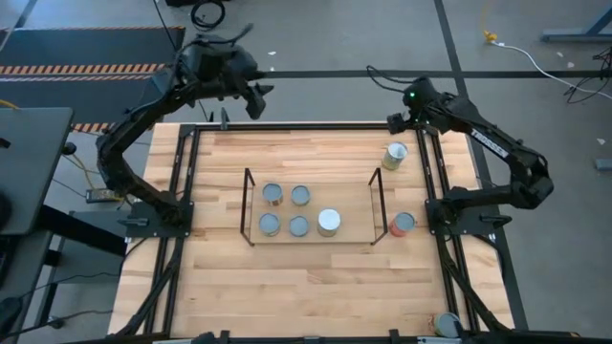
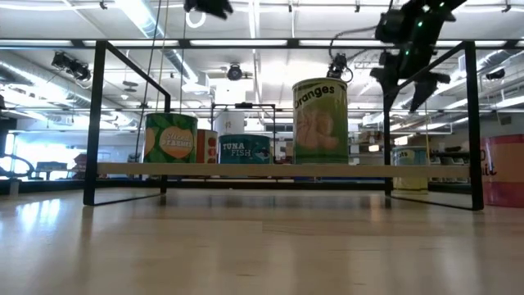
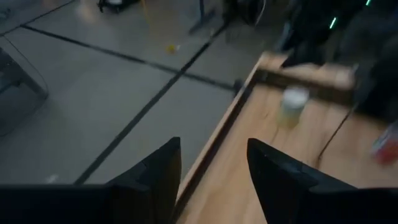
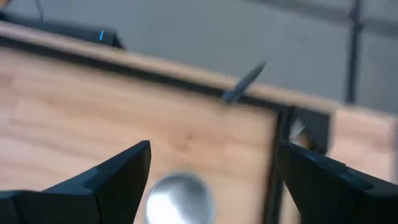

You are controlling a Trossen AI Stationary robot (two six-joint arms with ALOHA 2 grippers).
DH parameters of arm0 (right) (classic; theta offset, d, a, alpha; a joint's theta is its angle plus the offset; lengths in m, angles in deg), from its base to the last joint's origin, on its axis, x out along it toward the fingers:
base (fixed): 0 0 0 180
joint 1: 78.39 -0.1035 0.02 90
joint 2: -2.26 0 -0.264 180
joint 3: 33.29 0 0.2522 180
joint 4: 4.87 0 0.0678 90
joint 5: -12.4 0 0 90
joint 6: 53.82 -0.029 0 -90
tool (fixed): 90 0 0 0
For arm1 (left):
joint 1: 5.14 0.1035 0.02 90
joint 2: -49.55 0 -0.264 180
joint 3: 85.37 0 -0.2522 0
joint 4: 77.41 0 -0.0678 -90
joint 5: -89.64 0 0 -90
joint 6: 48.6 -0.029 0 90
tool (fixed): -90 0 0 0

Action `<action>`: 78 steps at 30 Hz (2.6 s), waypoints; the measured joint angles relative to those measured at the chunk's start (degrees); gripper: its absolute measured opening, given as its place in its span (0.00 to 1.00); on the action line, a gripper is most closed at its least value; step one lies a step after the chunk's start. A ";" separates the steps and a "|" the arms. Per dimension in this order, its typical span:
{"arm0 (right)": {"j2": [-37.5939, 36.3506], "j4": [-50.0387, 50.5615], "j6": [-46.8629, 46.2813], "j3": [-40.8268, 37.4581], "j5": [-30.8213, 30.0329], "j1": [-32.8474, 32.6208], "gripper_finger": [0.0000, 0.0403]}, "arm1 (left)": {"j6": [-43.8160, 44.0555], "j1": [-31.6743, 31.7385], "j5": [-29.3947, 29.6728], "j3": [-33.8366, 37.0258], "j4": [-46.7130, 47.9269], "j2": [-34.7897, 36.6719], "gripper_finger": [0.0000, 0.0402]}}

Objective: Pick and place cans onto a shelf
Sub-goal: Put the canned carrots on the shelf

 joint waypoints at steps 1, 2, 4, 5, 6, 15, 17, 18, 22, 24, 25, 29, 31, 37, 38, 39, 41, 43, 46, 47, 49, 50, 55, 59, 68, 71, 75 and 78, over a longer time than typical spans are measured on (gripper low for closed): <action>1.18 0.91 -1.18 0.00 1.68 0.18 0.88 | -1.75 0.41 -0.04 1.23 0.06 0.00 0.47; 2.21 1.67 -2.23 0.00 2.18 0.22 0.88 | -3.43 0.73 -0.06 2.40 0.46 -0.04 0.47; 4.07 3.08 -4.76 0.18 1.92 -0.27 0.88 | -6.10 1.25 -0.08 4.24 0.63 -0.07 0.47; 5.13 3.89 -6.10 0.53 1.84 -0.64 0.88 | -7.15 1.53 -0.10 4.86 0.61 -0.07 0.47; 6.21 4.46 -7.47 0.92 1.88 -0.94 0.87 | -8.29 1.77 -0.16 5.34 0.59 -0.07 0.47; 15.58 6.31 -5.91 4.72 5.01 -2.09 0.88 | -16.67 1.93 -0.50 6.37 1.12 -0.02 0.47; 16.88 6.49 -2.92 4.81 5.96 -2.09 0.87 | -18.28 1.95 -0.48 6.37 1.16 -0.02 0.47; 17.34 6.05 -0.45 4.81 6.32 -1.95 0.87 | -19.05 1.97 -0.46 6.37 1.16 -0.02 0.47; 18.93 3.09 6.64 4.85 6.38 -1.56 0.86 | -20.94 1.98 -0.34 6.37 1.27 -0.02 0.47; 19.63 2.84 8.00 4.85 6.31 -1.46 0.86 | -21.03 2.25 -0.40 6.37 1.27 -0.02 0.47; 19.87 2.78 8.02 4.85 6.08 -1.37 0.86 | -21.05 2.43 -0.45 6.37 1.27 -0.02 0.47; 20.30 3.73 4.16 4.85 7.59 -0.74 0.88 | -21.00 4.33 -0.34 6.37 0.92 -0.02 0.47; 20.38 4.64 2.28 4.90 8.19 -0.38 0.91 | -20.97 5.26 -0.29 6.35 0.92 -0.02 0.47; 23.44 9.39 1.20 4.91 9.55 1.12 0.99 | -18.31 7.07 -3.45 6.35 0.81 -0.02 0.47; 24.07 9.36 1.22 4.90 9.59 1.33 0.99 | -17.42 7.19 -4.56 6.35 0.81 -0.02 0.47; 24.56 9.28 1.22 4.90 9.57 1.47 0.98 | -17.08 7.17 -5.39 6.35 0.79 -0.02 0.47; 25.47 9.25 1.20 4.90 10.28 1.72 0.98 | -17.09 7.17 -6.10 6.35 0.72 -0.02 0.47; 26.16 9.72 1.18 4.90 11.97 1.71 0.99 | -17.29 7.17 -6.15 6.35 0.28 0.00 0.47; 27.28 12.09 0.99 4.90 14.12 1.53 0.99 | -17.02 7.15 -6.24 6.33 -0.55 0.00 0.47; 27.75 13.15 0.99 4.90 14.23 1.42 0.99 | -16.58 7.15 -6.24 6.31 -0.74 0.00 0.47; 28.58 15.35 1.03 4.90 13.98 1.40 0.97 | -15.56 7.15 -6.22 6.04 -0.77 0.00 0.47; 28.95 16.31 1.07 4.90 13.53 1.40 0.97 | -15.44 7.15 -6.22 5.83 -0.76 0.00 0.47; 29.81 14.98 4.04 4.90 11.38 1.51 0.88 | -15.87 7.15 -6.17 5.68 0.95 0.88 0.47; 29.72 13.96 5.37 5.38 11.39 1.49 0.79 | -16.06 7.16 -5.79 5.68 2.26 2.33 0.47; 29.90 19.69 6.47 23.09 10.51 -3.92 0.78 | -8.68 6.69 -6.19 5.68 1.60 4.09 0.47; 29.92 17.03 3.95 29.78 10.09 -7.79 0.78 | -6.07 6.80 -10.95 5.68 1.64 4.09 0.47; 29.94 15.21 -0.96 34.15 7.70 -12.92 0.78 | -5.52 6.80 -16.32 5.70 1.02 4.66 0.47; 29.98 15.69 -5.03 34.53 7.71 -17.39 0.78 | -2.44 6.64 -17.02 5.68 -1.11 5.68 0.47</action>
